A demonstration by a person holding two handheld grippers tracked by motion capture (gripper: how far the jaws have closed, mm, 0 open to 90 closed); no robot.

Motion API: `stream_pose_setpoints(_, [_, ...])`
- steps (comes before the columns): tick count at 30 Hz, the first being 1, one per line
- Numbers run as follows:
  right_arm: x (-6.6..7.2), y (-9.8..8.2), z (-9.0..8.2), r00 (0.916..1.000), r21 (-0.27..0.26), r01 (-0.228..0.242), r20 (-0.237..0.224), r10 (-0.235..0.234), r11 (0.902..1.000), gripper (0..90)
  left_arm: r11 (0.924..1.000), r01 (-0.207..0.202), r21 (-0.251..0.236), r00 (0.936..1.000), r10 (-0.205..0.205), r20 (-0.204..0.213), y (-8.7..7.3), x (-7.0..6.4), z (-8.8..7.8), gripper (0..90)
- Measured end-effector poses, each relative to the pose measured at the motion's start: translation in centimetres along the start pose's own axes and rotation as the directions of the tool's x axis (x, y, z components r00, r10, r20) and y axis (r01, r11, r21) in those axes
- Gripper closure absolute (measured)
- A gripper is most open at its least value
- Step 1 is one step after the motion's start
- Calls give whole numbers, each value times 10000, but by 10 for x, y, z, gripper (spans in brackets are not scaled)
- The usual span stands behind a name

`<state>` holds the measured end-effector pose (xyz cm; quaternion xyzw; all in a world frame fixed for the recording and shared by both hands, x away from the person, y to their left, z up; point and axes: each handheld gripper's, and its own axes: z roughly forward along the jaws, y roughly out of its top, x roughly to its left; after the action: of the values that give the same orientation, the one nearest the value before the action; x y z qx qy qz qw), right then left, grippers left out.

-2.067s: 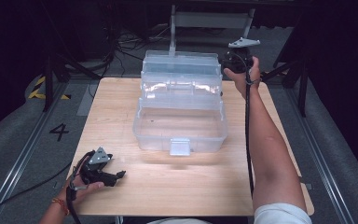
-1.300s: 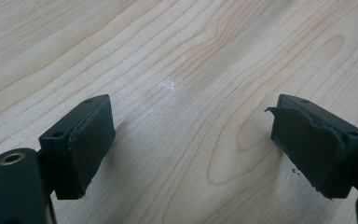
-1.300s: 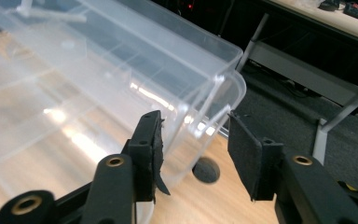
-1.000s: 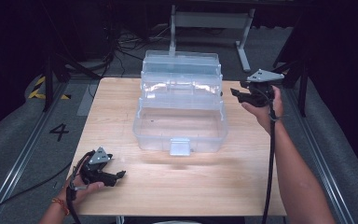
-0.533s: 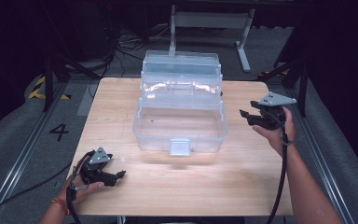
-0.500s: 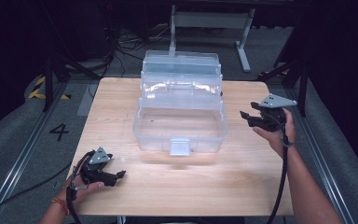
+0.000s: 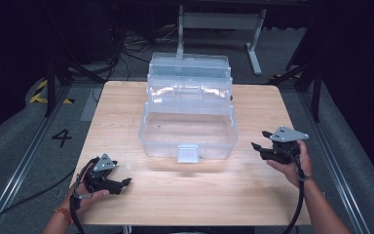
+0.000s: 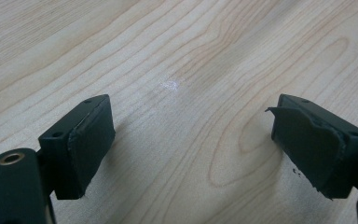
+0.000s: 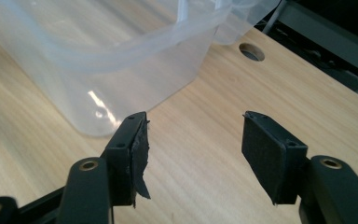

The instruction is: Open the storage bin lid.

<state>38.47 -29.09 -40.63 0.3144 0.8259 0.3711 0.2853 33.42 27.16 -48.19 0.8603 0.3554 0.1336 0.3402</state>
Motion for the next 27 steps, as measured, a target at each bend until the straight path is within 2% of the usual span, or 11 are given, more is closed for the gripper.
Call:
stream_pose_setpoints(5, [5, -16, -5, 10000, 85, -52, -66, 53, 10000, 396, 10000, 11, 6, 10000, -11, -14, 0, 0, 0, 136])
stream_pose_setpoints(6, [7, -25, -5, 9998, 215, -114, -135, 117, 9997, 387, 10000, 49, 12, 10000, -49, 19, 0, 0, 0, 136])
stream_pose_setpoints(9, [9, -34, -5, 9996, 422, -219, -152, 226, 9989, 379, 10000, 21, 1, 10000, -21, -40, 0, 0, 0, 136])
stream_pose_setpoints(10, [11, -45, -5, 9989, 644, -362, -270, 380, 9973, 364, 10000, 28, -1, 10000, -28, -43, 0, 0, 0, 136])
stream_pose_setpoints(14, [13, -58, -5, 9988, 976, -450, -167, 469, 9942, 343, 10000, 27, 0, 10000, -27, -49, 0, 0, 0, 136])
stream_pose_setpoints(15, [14, -68, -5, 9965, 1062, -687, -392, 733, 9920, 322, 10000, -2, 4, 10000, 2, -61, 0, 0, 0, 136])
stream_pose_setpoints(17, [16, -78, -5, 9938, 1182, -947, -475, 1009, 9885, 296, 10000, 4, 1, 10000, -4, -71, 0, 0, 0, 136])
stream_pose_setpoints(20, [18, -87, -3, 9939, 1483, -918, -475, 998, 9847, 270, 10000, 28, 14, 10000, -28, -48, 0, 0, -1, 136])
stream_pose_setpoints(24, [15, -100, -6, 9811, 1092, -1737, -670, 1816, 9787, 244, 10000, 27, 19, 10000, -27, -39, 0, 0, 0, 136])
stream_pose_setpoints(27, [11, -102, -6, 9711, 1247, -2096, -891, 2214, 9698, 214, 10000, 16, 12, 10000, -16, -28, 0, 0, 0, 136])
